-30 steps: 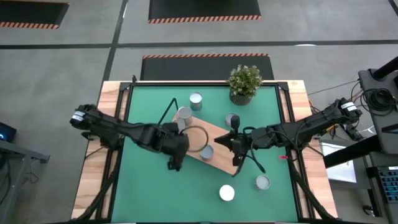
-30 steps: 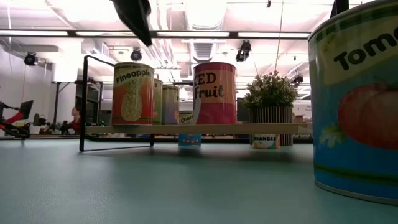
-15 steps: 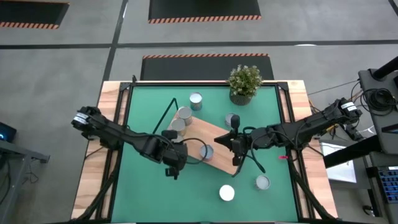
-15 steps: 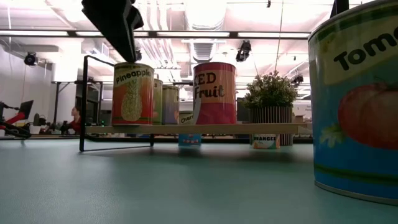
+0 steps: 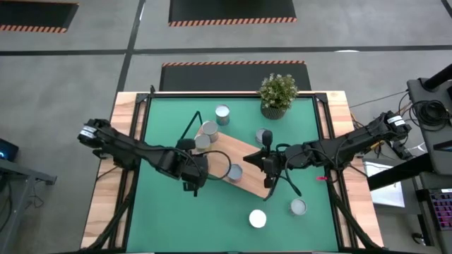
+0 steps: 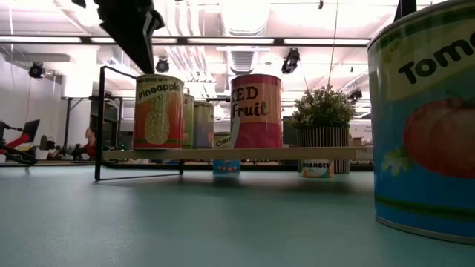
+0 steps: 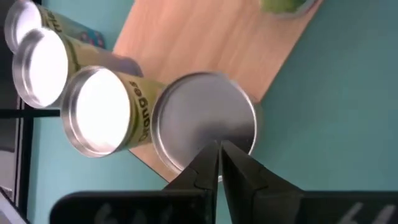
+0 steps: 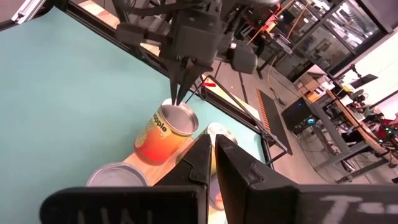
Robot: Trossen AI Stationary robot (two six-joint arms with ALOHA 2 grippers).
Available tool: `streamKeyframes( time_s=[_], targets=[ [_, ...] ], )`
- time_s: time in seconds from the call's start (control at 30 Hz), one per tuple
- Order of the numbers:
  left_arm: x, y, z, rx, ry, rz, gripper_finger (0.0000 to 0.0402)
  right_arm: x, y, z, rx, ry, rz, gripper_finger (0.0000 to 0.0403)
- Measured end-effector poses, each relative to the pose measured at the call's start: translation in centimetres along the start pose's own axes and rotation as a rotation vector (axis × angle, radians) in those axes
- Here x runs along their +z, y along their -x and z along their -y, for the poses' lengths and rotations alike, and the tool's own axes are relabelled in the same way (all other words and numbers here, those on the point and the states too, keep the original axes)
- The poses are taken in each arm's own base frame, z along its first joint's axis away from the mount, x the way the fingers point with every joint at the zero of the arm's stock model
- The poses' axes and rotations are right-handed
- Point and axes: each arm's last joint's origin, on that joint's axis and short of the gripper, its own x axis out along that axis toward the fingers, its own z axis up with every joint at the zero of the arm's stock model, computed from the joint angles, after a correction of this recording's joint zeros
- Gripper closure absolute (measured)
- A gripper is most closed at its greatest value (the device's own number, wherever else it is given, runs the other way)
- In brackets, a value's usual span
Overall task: Pick and place cans onto a shelf
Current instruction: Put the canned pineapple on the shelf
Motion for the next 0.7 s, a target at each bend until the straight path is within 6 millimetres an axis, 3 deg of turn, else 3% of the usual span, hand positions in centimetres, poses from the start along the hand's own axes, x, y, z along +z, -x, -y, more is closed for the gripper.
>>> streamKeyframes(
  time_s=[0.7],
  targets=[
    [-1.1, -1.2, -1.2, 0.090, -0.009, -0.103, 0.0402, 0.0, 0.0, 0.0, 0.001, 0.000, 0.000, 0.0390]
  ],
)
